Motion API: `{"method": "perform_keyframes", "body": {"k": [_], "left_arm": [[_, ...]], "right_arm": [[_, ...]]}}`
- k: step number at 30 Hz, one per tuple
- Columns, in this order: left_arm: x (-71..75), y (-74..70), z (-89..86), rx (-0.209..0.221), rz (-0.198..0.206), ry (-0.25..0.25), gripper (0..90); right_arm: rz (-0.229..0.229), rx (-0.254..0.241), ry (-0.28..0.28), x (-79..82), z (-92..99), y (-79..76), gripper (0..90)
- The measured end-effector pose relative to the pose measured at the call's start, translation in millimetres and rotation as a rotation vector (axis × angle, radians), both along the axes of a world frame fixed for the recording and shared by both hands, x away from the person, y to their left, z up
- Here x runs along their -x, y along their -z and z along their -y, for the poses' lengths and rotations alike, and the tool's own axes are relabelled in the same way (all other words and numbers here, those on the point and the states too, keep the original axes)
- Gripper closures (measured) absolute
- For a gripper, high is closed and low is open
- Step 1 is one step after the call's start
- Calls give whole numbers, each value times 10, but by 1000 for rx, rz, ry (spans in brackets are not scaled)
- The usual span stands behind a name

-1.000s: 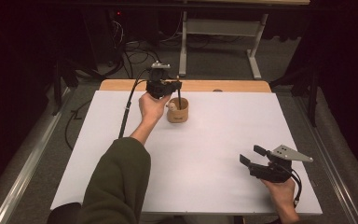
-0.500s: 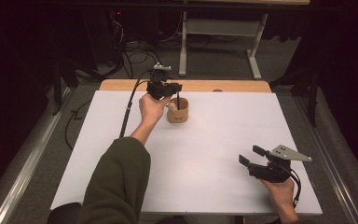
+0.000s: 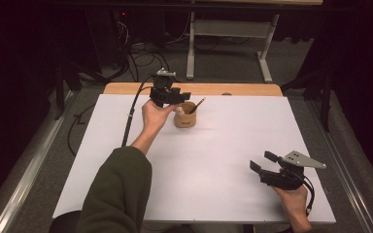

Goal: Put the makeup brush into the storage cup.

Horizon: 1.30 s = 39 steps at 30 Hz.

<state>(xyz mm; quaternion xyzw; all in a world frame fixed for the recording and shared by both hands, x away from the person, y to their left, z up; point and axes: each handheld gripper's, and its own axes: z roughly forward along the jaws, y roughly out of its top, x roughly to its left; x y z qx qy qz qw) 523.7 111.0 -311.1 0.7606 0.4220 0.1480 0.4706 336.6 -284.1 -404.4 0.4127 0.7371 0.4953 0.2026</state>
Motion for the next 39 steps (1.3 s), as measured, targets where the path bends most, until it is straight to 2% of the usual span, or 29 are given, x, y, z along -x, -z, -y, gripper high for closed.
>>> {"method": "perform_keyframes", "body": {"k": [5, 18, 23, 39], "left_arm": [[114, -56, -62, 15, 37, 0, 440], [306, -109, -262, 52, 71, -1, 393], [360, -139, -301, 50, 72, 11, 373], [618, -215, -418, 55, 113, 33, 364]], "right_arm": [[1, 0, 5, 9, 10, -3, 279], [2, -4, 12, 25, 16, -5, 279], [2, -4, 10, 27, 14, -6, 279], [7, -5, 8, 35, 5, -7, 277]]}}
